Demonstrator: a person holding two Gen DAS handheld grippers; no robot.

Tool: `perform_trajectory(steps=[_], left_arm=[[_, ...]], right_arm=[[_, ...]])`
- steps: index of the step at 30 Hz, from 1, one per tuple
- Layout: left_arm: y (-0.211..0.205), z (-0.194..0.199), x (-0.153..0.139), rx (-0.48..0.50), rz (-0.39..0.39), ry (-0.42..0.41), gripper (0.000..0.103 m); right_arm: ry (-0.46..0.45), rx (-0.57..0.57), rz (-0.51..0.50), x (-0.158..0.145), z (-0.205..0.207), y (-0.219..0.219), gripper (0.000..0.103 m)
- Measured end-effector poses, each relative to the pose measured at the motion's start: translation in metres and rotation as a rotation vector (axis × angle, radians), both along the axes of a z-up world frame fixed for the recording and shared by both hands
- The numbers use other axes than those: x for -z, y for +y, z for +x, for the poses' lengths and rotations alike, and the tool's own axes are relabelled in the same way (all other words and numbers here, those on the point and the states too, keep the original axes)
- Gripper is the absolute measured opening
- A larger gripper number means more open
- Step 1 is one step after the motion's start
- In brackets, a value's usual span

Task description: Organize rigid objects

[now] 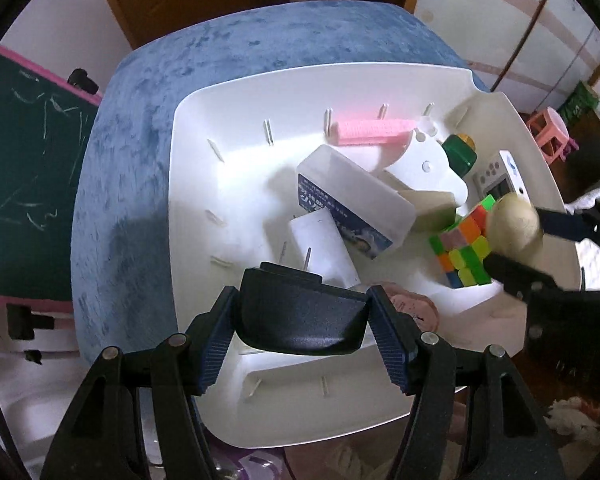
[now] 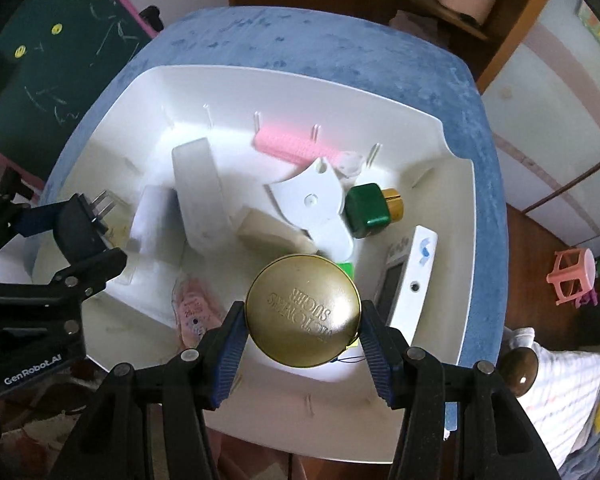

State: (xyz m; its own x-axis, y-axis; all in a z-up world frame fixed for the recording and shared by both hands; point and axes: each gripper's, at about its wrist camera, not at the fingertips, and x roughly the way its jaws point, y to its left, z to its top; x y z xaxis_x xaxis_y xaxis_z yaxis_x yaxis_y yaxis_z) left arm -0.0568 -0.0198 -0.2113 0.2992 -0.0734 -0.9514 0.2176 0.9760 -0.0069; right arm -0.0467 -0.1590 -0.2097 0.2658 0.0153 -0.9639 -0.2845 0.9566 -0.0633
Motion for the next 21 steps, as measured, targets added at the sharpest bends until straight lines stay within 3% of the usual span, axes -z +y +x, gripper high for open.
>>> perform_trajectory(steps=[2, 5, 21], left_arm=[[0.001, -0.001, -0.003, -0.006, -0.022, -0.006, 0.071], [0.005, -0.003, -0.013, -0.030, -0.029, -0.044, 0.082], [0.004, -0.003, -0.088, -0.118, -0.050, -0.122, 0.082]], right_arm=[[-0.001, 0.000, 0.013, -0.001, -0.001, 0.001, 0.062], [-0.033, 0.011, 0.025, -0.010, -0.003, -0.001, 0.072], [-0.141, 0.163, 0.157, -0.094, -0.007, -0.027, 0.072]])
